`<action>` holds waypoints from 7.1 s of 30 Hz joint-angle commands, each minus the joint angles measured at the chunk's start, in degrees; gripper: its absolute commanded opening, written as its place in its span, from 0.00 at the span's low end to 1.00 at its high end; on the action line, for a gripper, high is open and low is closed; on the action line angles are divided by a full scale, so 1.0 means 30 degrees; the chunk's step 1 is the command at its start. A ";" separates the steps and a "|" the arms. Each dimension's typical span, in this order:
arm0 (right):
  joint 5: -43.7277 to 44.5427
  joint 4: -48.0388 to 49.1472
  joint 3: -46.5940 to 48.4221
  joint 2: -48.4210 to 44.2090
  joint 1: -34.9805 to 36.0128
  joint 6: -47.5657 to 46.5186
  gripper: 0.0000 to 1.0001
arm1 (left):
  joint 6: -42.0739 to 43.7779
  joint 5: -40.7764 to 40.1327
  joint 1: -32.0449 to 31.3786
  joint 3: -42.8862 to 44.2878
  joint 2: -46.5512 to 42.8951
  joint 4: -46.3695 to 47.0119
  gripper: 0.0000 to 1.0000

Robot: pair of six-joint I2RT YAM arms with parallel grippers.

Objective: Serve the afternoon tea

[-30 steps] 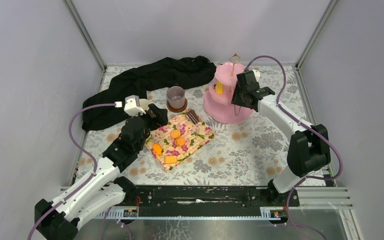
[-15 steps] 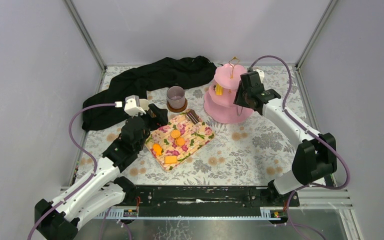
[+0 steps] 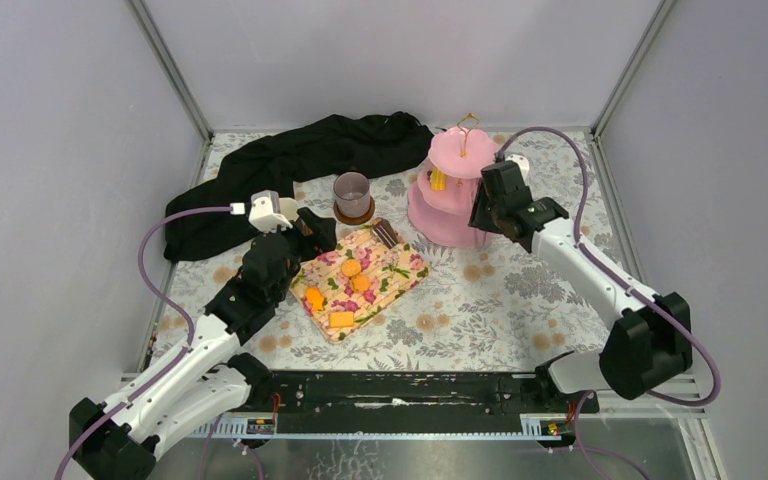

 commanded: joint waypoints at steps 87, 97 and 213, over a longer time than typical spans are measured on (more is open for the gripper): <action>0.0376 -0.0895 0.6372 1.0135 0.9017 -0.2402 0.46 | -0.0151 0.0546 0.0962 -0.0021 0.0213 0.1420 0.92; 0.0150 -0.0883 0.6356 1.0557 0.9015 -0.2270 0.46 | -0.0151 0.0516 0.0989 -0.0024 0.0200 0.1417 0.92; 0.2214 -0.4344 0.4440 0.2650 0.4128 0.0459 0.11 | -0.0356 0.0956 0.1129 -0.0082 0.0185 0.1537 0.92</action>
